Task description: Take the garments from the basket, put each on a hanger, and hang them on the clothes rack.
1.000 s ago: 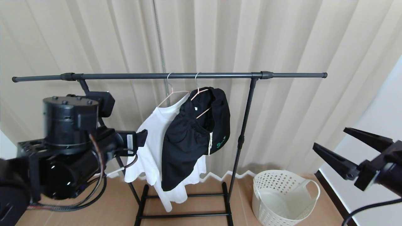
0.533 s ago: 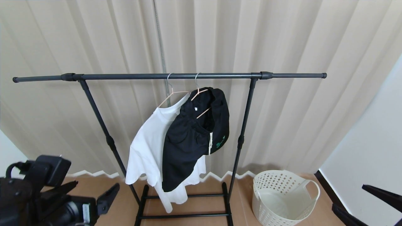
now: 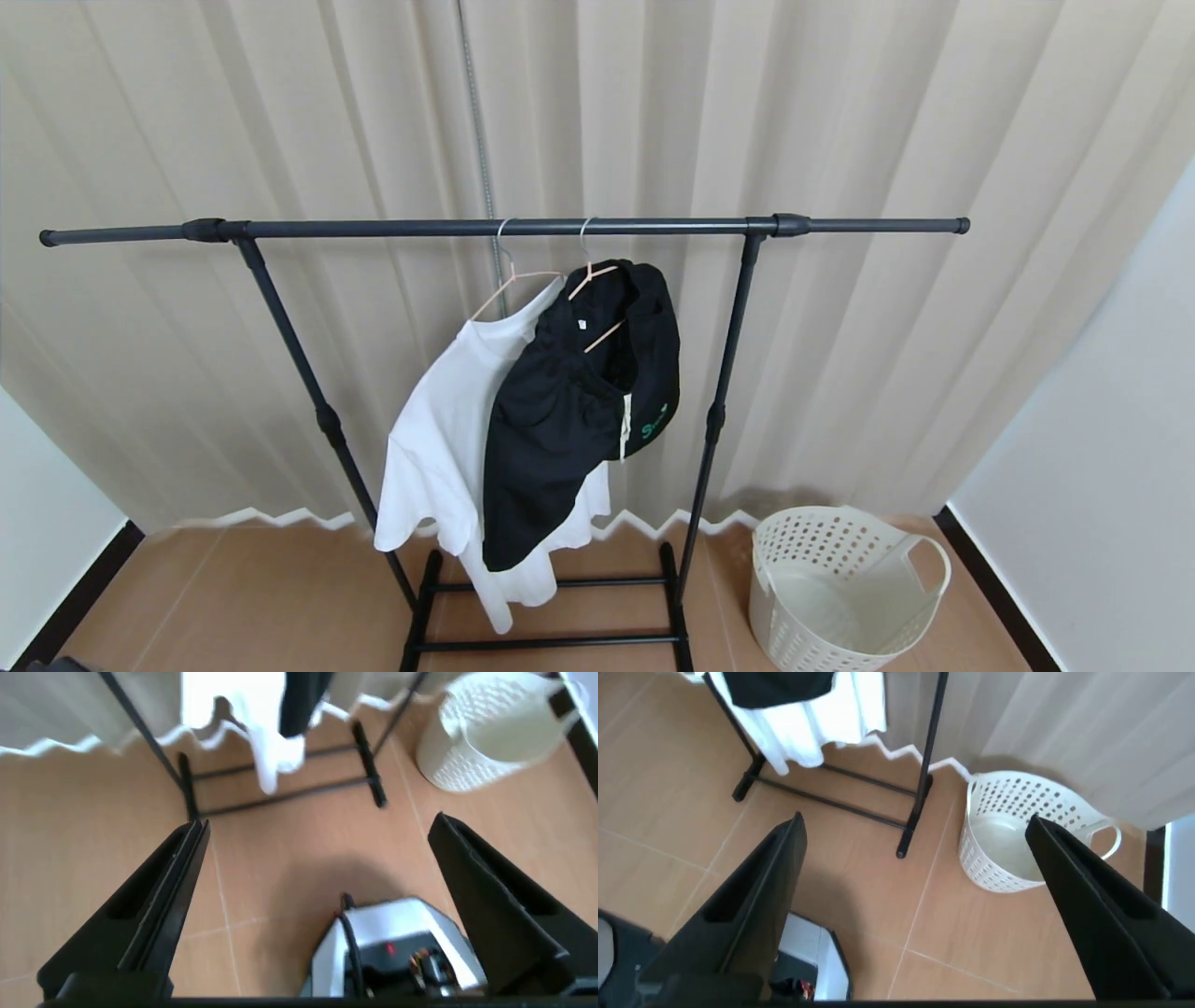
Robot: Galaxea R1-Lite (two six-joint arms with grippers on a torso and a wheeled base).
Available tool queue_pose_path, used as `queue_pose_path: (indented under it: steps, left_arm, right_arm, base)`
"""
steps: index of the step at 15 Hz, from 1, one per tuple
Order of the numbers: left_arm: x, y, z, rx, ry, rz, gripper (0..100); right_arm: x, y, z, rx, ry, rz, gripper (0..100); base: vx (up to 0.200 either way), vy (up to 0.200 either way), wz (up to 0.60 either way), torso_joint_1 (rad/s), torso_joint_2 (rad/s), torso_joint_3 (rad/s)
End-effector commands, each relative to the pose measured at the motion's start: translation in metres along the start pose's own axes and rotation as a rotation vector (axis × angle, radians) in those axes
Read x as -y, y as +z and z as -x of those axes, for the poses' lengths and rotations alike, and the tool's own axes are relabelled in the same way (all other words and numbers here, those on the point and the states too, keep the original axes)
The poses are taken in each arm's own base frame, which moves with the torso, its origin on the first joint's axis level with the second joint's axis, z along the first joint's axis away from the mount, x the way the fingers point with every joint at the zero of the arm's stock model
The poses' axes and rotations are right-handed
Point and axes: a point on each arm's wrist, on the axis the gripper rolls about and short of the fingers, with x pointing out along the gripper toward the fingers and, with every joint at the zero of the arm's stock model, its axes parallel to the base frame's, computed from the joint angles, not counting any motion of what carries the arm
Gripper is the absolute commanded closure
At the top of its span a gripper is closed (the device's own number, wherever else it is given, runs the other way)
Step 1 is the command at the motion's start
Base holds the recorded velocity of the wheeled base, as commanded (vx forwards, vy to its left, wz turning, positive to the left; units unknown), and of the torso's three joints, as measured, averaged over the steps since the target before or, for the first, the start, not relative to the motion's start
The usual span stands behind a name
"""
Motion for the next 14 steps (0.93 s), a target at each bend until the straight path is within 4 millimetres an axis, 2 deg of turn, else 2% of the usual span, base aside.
queue_pose_path:
  steps: [1, 4, 10, 14]
  left_arm:
    - [-0.001, -0.004, 0.009, 0.067, -0.037, 0.011, 0]
    - [-0.009, -0.005, 0.015, 0.150, 0.138, 0.080, 0]
    - [-0.012, -0.023, 0.051, 0.568, 0.529, 0.147, 0]
    - [-0.005, -0.040, 0.065, 0.810, 0.555, 0.118, 0]
  right_arm:
    - [0.000, -0.002, 0.006, 0.078, -0.007, 0.004, 0]
    - [0.000, -0.003, 0.008, 0.098, -0.083, -0.015, 0]
    - [-0.002, -0.008, 0.018, 0.228, -0.268, -0.038, 0]
    - [-0.005, -0.011, 0.024, 0.319, -0.279, -0.021, 0]
  base:
    - [0.000, 0.000, 0.00, 0.000, 0.00, 0.000]
    - [0.000, 0.000, 0.00, 0.000, 0.00, 0.000]
    - [0.000, 0.000, 0.00, 0.000, 0.00, 0.000]
    - [0.000, 0.000, 0.00, 0.000, 0.00, 0.000]
